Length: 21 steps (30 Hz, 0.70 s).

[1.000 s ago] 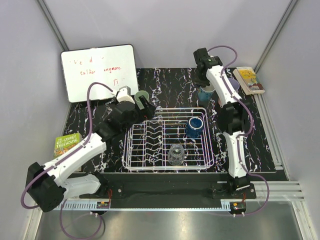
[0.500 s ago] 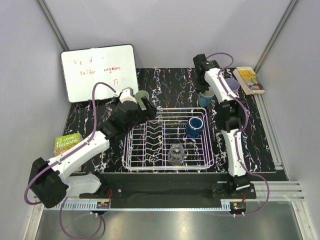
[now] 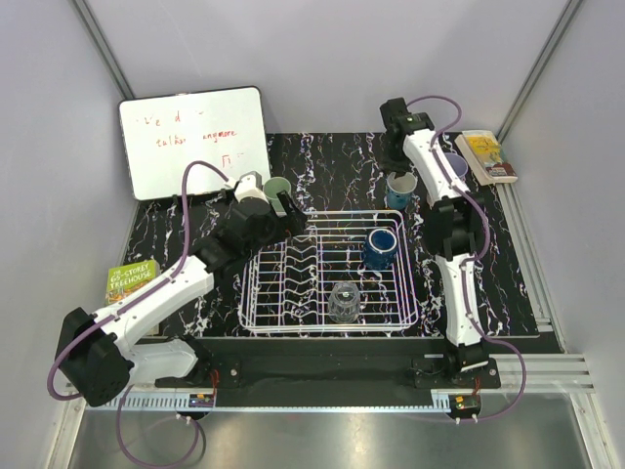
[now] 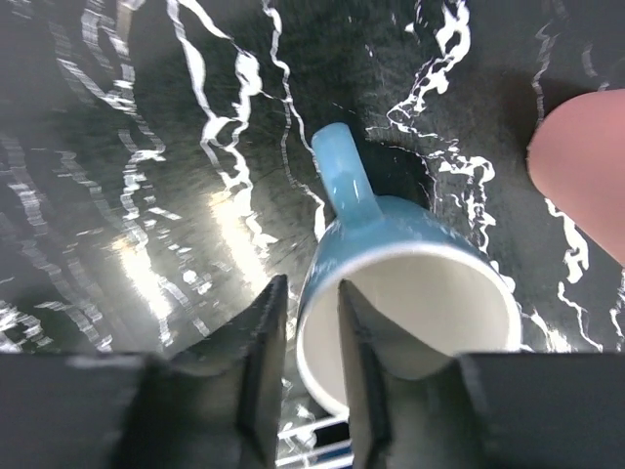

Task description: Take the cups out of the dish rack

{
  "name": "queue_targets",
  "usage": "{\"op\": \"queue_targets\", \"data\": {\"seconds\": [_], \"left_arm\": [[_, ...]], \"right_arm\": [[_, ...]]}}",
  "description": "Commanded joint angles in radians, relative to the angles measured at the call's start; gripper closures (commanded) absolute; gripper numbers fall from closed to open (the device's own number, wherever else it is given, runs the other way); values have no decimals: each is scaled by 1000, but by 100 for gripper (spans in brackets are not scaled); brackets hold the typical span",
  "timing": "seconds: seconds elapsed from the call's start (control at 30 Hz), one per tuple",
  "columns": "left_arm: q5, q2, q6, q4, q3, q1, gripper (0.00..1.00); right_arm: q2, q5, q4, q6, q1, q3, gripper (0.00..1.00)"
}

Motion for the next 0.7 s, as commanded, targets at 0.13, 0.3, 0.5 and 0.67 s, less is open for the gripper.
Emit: {"op": "queue_targets", "data": {"seconds": [0.13, 0.3, 0.5, 0.67], "left_arm": [[28, -28, 9, 9, 3, 1, 1], [29, -43, 40, 3, 11, -5, 1], [26, 29, 105, -63, 69, -66, 1], [-147, 87, 146, -171, 150, -266, 1]], "right_arm": [[-242, -18, 39, -3, 16, -19, 44], [-486, -144, 218, -12, 33, -230, 19], [-862, -382, 528, 7, 37, -705, 9], [-1110, -405, 606, -12, 80, -971, 9]]}}
